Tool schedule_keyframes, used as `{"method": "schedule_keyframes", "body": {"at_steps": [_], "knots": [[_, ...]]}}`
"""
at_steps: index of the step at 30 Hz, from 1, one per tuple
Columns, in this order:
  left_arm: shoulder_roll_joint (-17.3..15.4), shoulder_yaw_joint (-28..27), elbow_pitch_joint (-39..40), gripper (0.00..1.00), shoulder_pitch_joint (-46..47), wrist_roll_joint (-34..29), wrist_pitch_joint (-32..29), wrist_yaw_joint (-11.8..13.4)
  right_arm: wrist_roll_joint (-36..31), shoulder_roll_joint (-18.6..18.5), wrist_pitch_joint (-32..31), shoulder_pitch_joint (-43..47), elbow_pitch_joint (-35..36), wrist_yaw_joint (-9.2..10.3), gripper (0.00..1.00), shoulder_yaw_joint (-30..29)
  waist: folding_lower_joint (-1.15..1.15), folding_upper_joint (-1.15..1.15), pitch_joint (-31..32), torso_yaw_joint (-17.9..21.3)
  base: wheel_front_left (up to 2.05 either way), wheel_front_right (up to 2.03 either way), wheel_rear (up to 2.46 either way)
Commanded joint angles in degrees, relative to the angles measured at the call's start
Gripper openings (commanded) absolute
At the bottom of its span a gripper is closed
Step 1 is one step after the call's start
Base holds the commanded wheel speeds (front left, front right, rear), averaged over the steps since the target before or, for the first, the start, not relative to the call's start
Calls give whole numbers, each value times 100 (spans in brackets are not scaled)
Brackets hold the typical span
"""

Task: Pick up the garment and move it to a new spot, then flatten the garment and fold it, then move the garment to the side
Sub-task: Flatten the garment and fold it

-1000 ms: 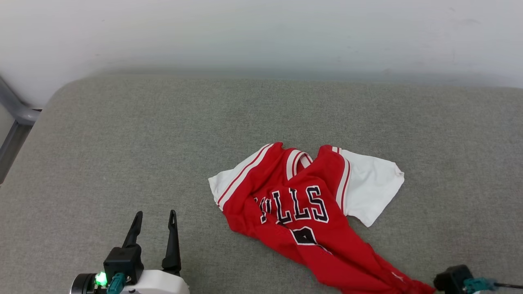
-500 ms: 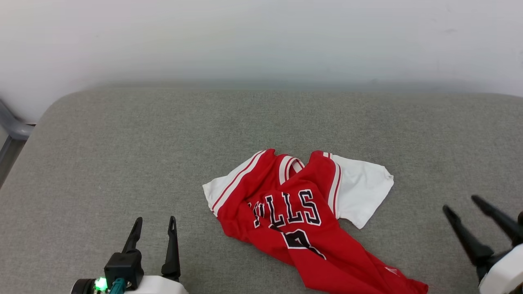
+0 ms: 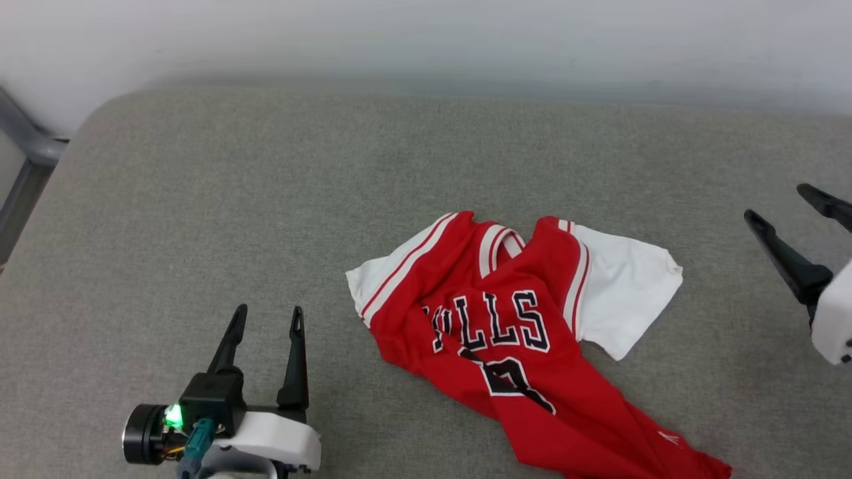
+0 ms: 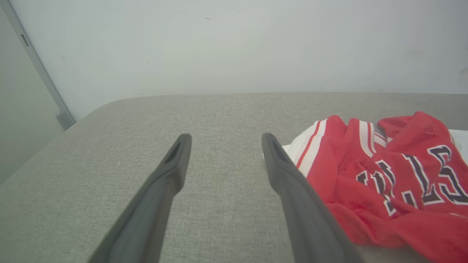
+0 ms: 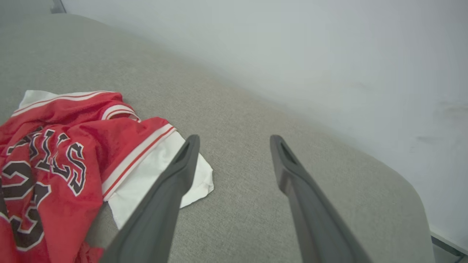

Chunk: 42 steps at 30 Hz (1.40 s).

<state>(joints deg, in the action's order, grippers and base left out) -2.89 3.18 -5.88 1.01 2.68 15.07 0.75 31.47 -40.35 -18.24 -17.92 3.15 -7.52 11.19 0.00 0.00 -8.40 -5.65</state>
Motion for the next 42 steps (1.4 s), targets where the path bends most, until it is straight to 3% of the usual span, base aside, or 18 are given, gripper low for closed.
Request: {"method": "schedule_keyframes", "body": {"at_steps": [1, 7, 13, 21, 29, 30, 31, 32, 38, 42], "knots": [[3, 20, 29, 100, 117, -18, 15, 3, 123, -120, -265, -263, -127, 6, 100, 187, 0, 0, -202, -119, 0, 0, 0], [3, 146, 105, 100, 358, 43, 15, 31, 728, -508, -1758, -1117, -639, 6, 100, 1161, 0, 0, -560, -295, 0, 0, 0], [3, 285, 124, 100, 564, 119, 15, 76, 1018, -438, -2745, -1769, -1210, 6, 100, 1753, 0, 0, -879, -463, 0, 0, 0], [3, 399, 144, 100, 741, 189, 15, 150, 784, -125, -2709, -2266, -2079, 6, 100, 2461, 0, 0, -1188, -615, 0, 0, 0], [3, 416, 109, 100, 738, 197, 15, 214, 946, 117, -2382, -2026, -2927, 4, 100, 3170, 0, 0, -1210, -585, 0, 0, 0], [4, 406, 102, 100, 722, 200, 15, 223, 993, 143, -2261, -2037, -2955, 4, 83, 3223, 0, 0, -1193, -561, 0, 0, 0], [3, 400, 94, 100, 709, 198, 15, 224, 1016, 148, -2069, -2082, -2950, 3, 15, 3259, 0, 0, -1174, -537, 0, 0, 0], [3, 397, 85, 100, 698, 189, 15, 217, 1052, 135, -1899, -2141, -2954, 3, 0, 3277, 0, 0, -1144, -512, 0, 0, 0], [2, 317, -3, 100, 613, 126, 15, 156, 1262, -74, -791, -2462, -2837, 7, 0, 3198, 0, 0, -790, -327, 0, 0, 0], [2, 242, -40, 100, 447, 106, 15, 147, 1468, -305, -201, -2151, -2503, 7, 0, 3189, 0, 0, -452, -219, 0, 0, 0]]}}
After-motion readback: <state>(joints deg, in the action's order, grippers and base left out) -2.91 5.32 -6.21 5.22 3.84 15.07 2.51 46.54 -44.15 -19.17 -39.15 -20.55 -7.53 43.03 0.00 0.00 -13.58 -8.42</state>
